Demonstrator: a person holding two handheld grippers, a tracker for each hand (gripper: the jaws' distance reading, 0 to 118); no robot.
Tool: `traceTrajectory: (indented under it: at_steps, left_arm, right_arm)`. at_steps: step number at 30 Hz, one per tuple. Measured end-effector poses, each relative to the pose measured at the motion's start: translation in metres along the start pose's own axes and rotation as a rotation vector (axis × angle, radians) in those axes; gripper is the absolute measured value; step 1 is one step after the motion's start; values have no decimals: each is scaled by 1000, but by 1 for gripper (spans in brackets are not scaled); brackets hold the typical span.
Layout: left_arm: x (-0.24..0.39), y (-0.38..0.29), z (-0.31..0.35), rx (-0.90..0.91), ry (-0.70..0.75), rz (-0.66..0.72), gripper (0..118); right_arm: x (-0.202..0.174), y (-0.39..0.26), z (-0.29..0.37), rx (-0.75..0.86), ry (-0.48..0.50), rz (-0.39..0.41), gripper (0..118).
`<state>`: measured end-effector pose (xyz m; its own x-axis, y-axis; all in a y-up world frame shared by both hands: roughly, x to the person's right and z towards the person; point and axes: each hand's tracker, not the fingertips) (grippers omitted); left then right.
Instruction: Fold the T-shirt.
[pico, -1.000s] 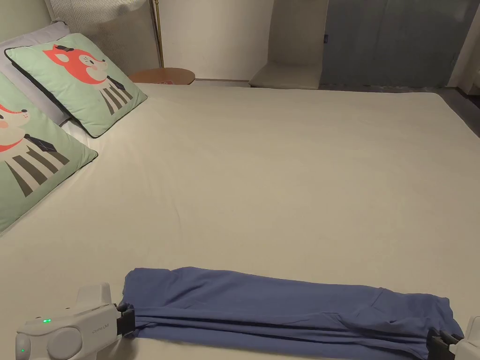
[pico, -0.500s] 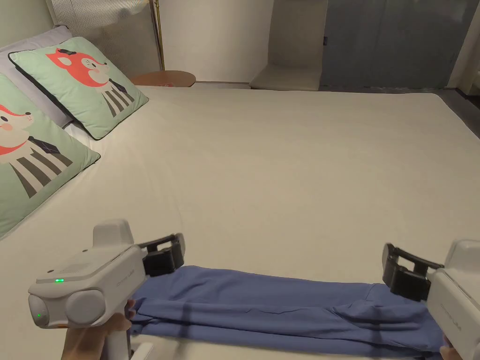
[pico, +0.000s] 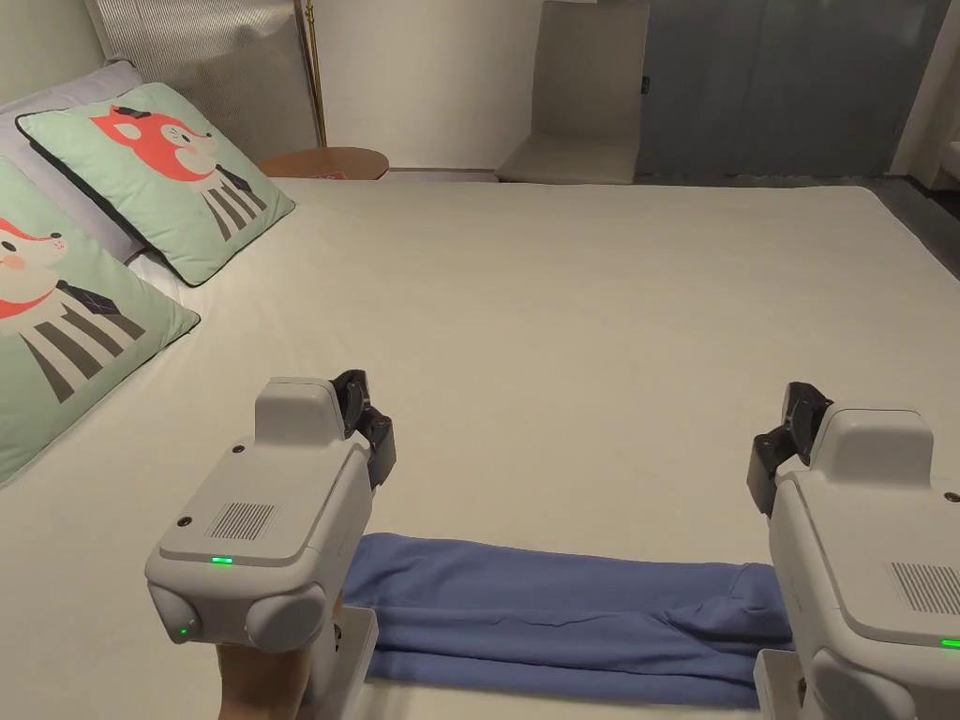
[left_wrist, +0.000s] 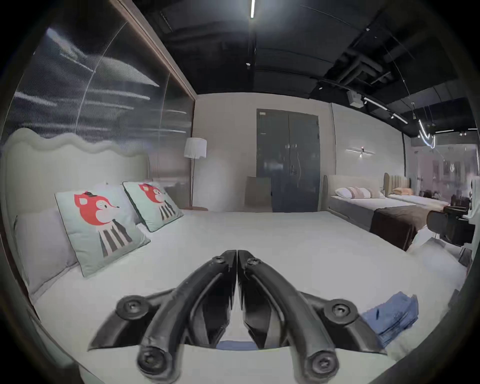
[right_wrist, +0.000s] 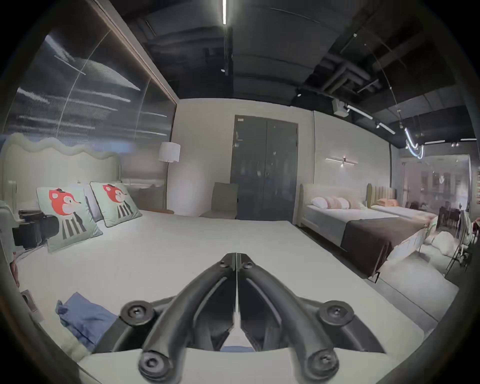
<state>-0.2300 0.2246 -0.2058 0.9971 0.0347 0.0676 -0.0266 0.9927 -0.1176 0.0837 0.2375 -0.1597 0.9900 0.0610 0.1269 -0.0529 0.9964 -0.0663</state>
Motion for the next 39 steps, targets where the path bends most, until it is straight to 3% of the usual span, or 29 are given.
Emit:
traceTrajectory:
  at_steps: [9,18,24,28,30,31,33,34,39]
  left_arm:
    - [-9,-3,-11,-49,-19,-5,0]
    - [-102,-33,-44,-437,-362,526,0]
    - [-158,-70,-58,-654,-336,552,0]
    - [-187,-93,-57,-728,-340,670,2]
    - [-201,-104,-57,-755,-326,691,21]
    - [-206,-108,-57,-765,-298,707,49]
    - [-213,-116,-57,-777,-291,706,83]
    - [-216,-120,-56,-782,-278,718,91]
    - [-214,-121,-54,-806,-254,745,91]
  right_arm:
    - [3,-8,-8,-12,0,-15,1]
    - [-2,-16,-17,-45,8,-12,1]
    - [-10,-22,-26,-87,37,-31,1]
    - [-16,-28,-32,-108,40,-25,1]
    - [-18,-31,-35,-114,44,-18,1]
    - [-19,-31,-36,-119,46,-15,1]
    - [-21,-32,-39,-129,51,-12,1]
    - [-22,-33,-40,-134,54,-11,1]
    - [-23,-37,-42,-159,66,-8,1]
